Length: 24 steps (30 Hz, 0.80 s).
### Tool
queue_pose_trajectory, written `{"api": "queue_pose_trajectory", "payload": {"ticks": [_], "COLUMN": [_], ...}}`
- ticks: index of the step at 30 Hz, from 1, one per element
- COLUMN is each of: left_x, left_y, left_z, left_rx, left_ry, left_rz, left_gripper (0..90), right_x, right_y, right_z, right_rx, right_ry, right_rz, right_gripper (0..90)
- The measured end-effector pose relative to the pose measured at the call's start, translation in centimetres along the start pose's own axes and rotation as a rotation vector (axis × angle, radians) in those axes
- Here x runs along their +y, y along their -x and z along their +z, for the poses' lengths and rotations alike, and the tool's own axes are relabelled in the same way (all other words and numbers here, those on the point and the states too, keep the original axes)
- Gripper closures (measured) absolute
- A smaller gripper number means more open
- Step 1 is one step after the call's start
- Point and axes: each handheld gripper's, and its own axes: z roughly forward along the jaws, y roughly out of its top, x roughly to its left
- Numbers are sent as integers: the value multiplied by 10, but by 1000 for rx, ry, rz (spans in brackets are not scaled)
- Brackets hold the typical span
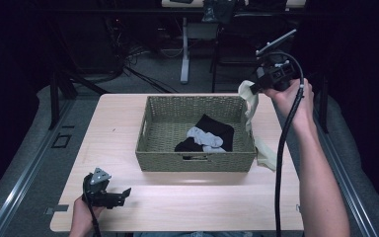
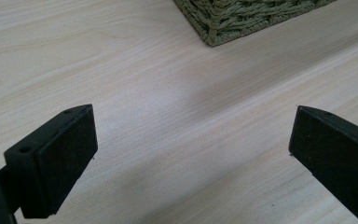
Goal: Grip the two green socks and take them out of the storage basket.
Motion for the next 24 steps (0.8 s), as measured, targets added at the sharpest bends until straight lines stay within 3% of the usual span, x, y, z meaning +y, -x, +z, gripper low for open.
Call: {"api": "queue_pose_trajectory", "payload": {"ticks": [6, 13, 17, 24], "left_x": [0, 0, 0, 0], "left_y": [0, 0, 0, 0], "left_z": [0, 0, 0, 0], "left_rx": [0, 0, 1, 1], "left_ry": [2, 1, 0, -1], "left_rz": [-4, -1, -2, -3], "left_gripper": [11, 11, 11, 11], "right_x": [-16, -39, -53, -82], "right_y": [20, 44, 56, 70], "right_z": [-8, -2, 10, 50], "right_rx": [-20, -44, -53, -46], "right_ry": [7, -14, -34, -91], "right_rz": [50, 99, 123, 166], "right_gripper": [871, 872, 871, 872]}}
